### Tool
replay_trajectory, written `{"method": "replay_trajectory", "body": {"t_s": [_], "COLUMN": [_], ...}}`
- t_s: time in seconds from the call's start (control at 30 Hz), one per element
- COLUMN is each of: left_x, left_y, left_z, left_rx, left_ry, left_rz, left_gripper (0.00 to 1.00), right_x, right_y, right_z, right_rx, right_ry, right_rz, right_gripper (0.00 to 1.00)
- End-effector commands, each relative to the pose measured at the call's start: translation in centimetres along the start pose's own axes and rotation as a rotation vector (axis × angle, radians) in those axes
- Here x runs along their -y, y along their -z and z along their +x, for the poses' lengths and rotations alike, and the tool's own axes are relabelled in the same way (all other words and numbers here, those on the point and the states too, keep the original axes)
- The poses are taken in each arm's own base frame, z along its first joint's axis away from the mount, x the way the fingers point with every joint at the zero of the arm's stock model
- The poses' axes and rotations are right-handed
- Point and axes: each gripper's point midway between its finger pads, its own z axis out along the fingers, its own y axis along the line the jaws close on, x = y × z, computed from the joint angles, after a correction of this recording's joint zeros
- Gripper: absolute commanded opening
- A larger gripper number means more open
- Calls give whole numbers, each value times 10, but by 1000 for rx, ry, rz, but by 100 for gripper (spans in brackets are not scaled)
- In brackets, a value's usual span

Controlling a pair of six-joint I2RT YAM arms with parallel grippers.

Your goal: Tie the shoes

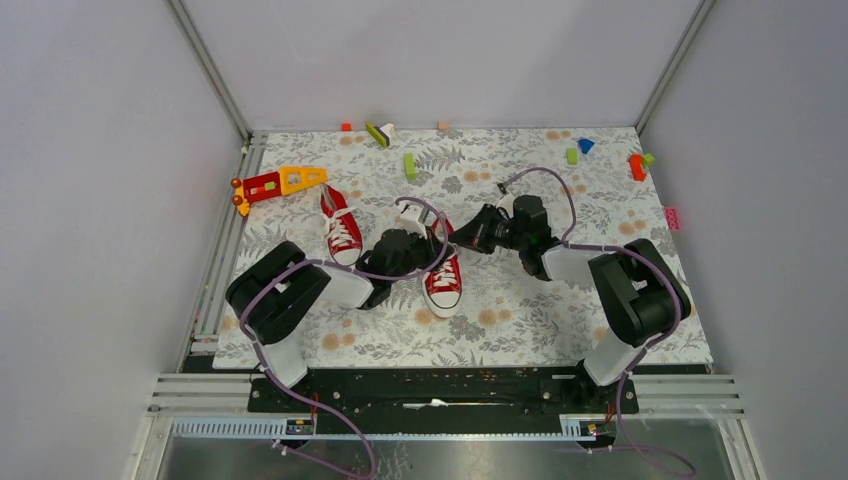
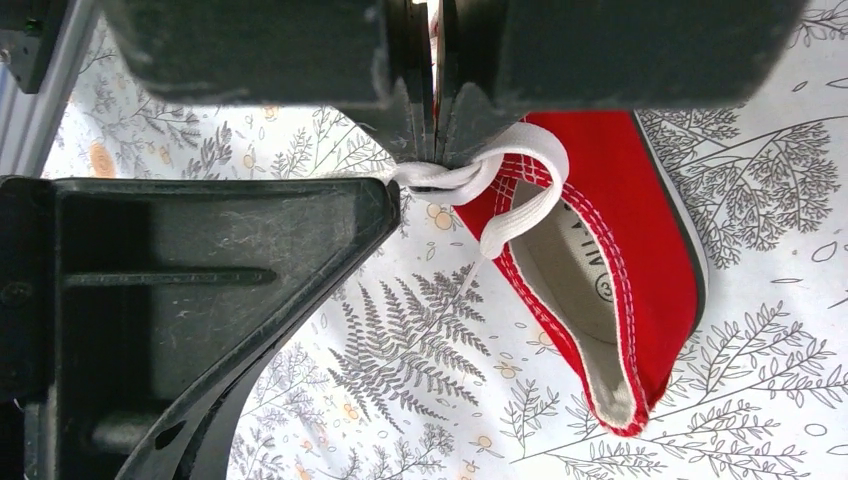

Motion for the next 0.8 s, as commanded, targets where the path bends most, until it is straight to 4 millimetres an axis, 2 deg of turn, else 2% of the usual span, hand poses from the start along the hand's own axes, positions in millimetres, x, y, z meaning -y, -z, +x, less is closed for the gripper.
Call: {"method": "replay_trajectory", "body": {"t_s": [0.0,0.2,0.43,0.6,0.7,0.77], "left_x": [4,-2,-14,-8,-5,-4], "left_y": [3,2,2,-3,-5,-5], "left_z": [-26,-26,-25,-19,-16,-15], "left_rx": [106,135,115,109,103,99], "left_ry": [-91,-168,-206,-174,-158,-152], "left_rz": [12,3,-65,-21,3,7], "left_gripper": [0,0,0,0,0,0], "right_x": [-17,-22,-17,-18,-20,-18], "right_y": [0,4,1,-2,-2,1], "right_z": [-12,-13,-13,-17,-19,-20], "right_rx": [20,27,21,19,16,20], "right_ry": [42,73,89,113,135,146], "right_rz": [-15,14,52,76,91,106], "right_gripper": [0,0,0,11,30,38]}}
